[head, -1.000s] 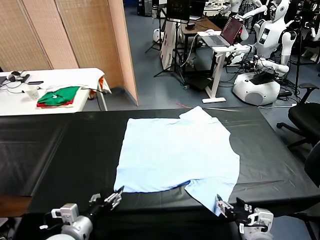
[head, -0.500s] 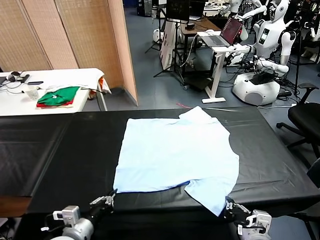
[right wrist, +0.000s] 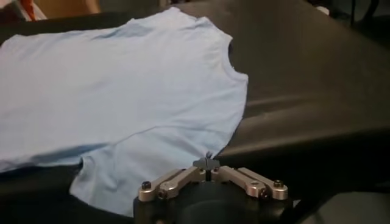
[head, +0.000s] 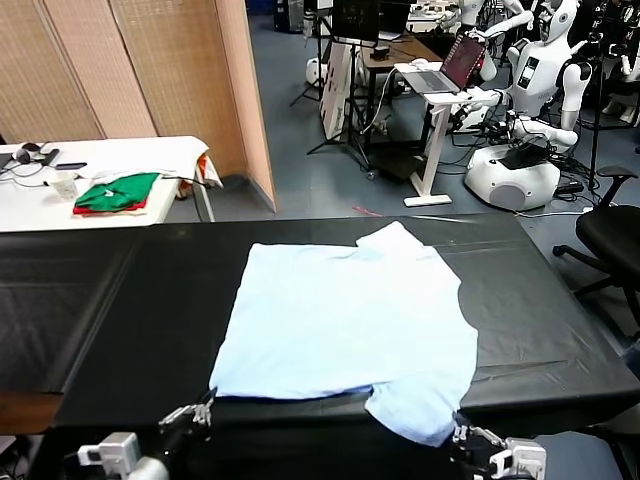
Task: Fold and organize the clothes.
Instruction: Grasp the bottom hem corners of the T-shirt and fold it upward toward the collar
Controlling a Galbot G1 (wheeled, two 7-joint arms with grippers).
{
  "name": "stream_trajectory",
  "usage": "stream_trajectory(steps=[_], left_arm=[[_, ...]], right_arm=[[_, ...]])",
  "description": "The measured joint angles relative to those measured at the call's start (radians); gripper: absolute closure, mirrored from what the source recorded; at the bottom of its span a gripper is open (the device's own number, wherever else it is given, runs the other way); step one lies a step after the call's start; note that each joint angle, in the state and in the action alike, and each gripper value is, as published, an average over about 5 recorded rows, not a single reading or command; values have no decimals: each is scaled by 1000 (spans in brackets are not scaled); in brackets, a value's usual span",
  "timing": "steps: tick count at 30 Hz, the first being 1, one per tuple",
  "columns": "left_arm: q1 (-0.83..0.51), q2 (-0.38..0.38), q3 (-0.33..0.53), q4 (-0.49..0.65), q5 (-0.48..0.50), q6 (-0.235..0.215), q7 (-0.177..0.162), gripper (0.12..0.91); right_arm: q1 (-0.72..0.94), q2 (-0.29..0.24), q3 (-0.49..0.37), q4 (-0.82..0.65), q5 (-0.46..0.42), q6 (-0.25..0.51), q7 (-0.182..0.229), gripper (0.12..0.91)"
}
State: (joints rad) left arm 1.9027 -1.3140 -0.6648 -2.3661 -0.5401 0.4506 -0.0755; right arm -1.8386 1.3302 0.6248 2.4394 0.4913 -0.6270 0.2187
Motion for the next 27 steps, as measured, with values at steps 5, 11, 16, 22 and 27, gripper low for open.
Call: stream_trajectory(steps=[5,11,16,22,27], left_arm=[[-22,-27,8,-4,-34,-51,-18,885],[-126,-57,44,51,-9,-82,-18,885],[-250,-76,71,131,-2,-88,-18,885],[-381,-61,107,229,40,-93,-13,885],[-462,-36,146,307,58,-93,-11,885]], right_arm=[[89,-38,29,-58,22,81,-44,885],[226,-97,15,-193,9,147,-73,885],[344,-137,-14,-296,-3,161,-78,885],[461,-165,-59,-385,-45,163,-76,885],[525,-173,-94,-445,-63,168,-90,885]])
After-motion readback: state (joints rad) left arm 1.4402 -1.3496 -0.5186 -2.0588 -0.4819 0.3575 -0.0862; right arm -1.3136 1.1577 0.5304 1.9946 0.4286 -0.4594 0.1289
